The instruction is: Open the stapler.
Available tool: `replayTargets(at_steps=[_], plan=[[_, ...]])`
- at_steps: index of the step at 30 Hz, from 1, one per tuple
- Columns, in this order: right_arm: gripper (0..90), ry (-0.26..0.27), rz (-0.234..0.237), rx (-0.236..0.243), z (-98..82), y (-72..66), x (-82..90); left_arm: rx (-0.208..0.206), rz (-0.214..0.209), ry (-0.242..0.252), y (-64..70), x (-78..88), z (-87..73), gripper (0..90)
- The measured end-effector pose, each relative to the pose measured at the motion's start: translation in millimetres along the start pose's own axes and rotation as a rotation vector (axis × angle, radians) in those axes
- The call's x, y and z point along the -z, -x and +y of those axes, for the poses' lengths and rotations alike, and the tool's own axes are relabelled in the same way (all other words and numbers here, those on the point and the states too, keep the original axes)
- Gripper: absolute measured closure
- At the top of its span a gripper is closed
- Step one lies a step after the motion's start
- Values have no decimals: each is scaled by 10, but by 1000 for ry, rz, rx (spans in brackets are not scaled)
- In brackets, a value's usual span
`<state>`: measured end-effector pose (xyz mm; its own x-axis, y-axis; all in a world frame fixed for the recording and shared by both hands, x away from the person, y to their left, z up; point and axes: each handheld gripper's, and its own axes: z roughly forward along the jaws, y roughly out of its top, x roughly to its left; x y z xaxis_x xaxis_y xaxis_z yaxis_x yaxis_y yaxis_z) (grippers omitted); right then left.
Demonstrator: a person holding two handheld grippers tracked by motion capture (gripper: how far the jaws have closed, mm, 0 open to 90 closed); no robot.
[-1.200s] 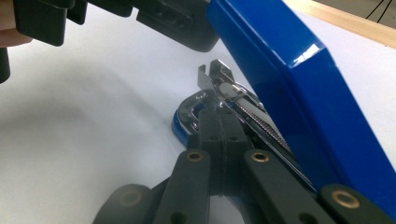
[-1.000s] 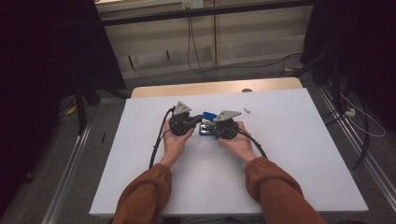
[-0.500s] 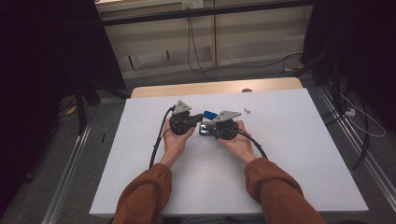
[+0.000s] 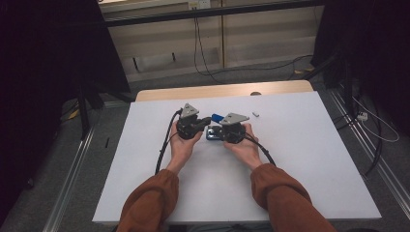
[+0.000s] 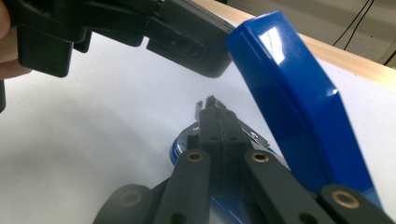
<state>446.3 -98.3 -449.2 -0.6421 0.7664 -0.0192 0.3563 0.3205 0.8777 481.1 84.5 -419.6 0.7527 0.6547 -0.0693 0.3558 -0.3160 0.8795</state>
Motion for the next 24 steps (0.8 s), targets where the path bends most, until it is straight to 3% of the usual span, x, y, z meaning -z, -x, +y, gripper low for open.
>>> replayTargets(at_steps=[7, 13, 17, 24], plan=[[900, 32, -50, -18, 19, 13, -36, 14, -10, -1, -3, 6, 22, 900], [900, 40, -67, -1, 21, 0, -37, 23, -20, 2, -16, 6, 16, 900], [900, 34, -79, -3, 14, -6, -46, 42, -6, -12, -56, -5, -20, 900], [900, 33, -84, 0, 19, 2, -40, 16, -10, -67, -58, -77, -87, 900]])
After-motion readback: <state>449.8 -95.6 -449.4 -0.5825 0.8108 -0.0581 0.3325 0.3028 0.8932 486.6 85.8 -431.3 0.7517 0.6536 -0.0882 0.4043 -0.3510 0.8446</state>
